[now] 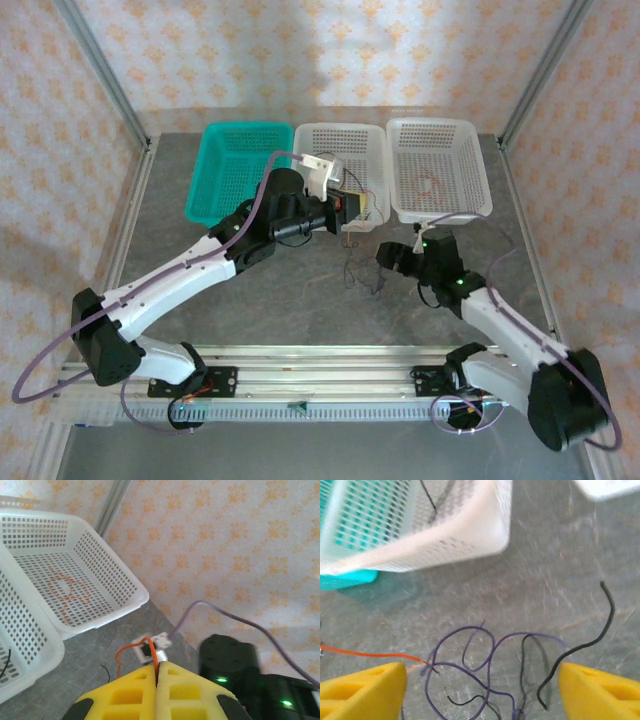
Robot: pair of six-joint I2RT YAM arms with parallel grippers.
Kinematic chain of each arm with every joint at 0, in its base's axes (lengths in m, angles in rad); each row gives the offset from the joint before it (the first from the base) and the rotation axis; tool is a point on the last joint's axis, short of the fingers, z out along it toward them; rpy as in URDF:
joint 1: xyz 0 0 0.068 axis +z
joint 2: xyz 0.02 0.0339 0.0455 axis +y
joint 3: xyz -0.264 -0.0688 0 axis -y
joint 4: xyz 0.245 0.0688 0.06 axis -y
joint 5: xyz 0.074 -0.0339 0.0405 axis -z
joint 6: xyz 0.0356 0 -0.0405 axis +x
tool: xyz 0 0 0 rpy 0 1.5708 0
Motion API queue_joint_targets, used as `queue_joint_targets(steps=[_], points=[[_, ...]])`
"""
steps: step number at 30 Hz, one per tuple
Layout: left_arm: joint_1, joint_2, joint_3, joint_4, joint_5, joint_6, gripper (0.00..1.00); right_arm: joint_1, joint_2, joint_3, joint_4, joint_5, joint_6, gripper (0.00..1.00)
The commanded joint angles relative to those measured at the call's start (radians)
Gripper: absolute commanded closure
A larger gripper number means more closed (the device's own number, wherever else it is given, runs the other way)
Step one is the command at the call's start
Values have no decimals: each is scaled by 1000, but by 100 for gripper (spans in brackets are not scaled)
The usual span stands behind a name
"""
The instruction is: Untangle the cables
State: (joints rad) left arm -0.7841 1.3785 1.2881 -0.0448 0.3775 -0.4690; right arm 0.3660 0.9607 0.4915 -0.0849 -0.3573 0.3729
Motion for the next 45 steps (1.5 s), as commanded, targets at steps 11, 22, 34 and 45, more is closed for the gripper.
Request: queue_joint_targets(steps=[11,22,34,45], points=[[5,45,-39,103,-3,-98,100,37,-252,-22,127,-251,-15,40],[-12,129,-15,211,-20,-174,100,103,-245,-44,204,-273,43,53],[-25,142,11,199,-5,-169,100,109,-123,-100,510,-183,135,56],[-40,146,47,186,15,-160,100,113,5,-116,664,-153,182,51]])
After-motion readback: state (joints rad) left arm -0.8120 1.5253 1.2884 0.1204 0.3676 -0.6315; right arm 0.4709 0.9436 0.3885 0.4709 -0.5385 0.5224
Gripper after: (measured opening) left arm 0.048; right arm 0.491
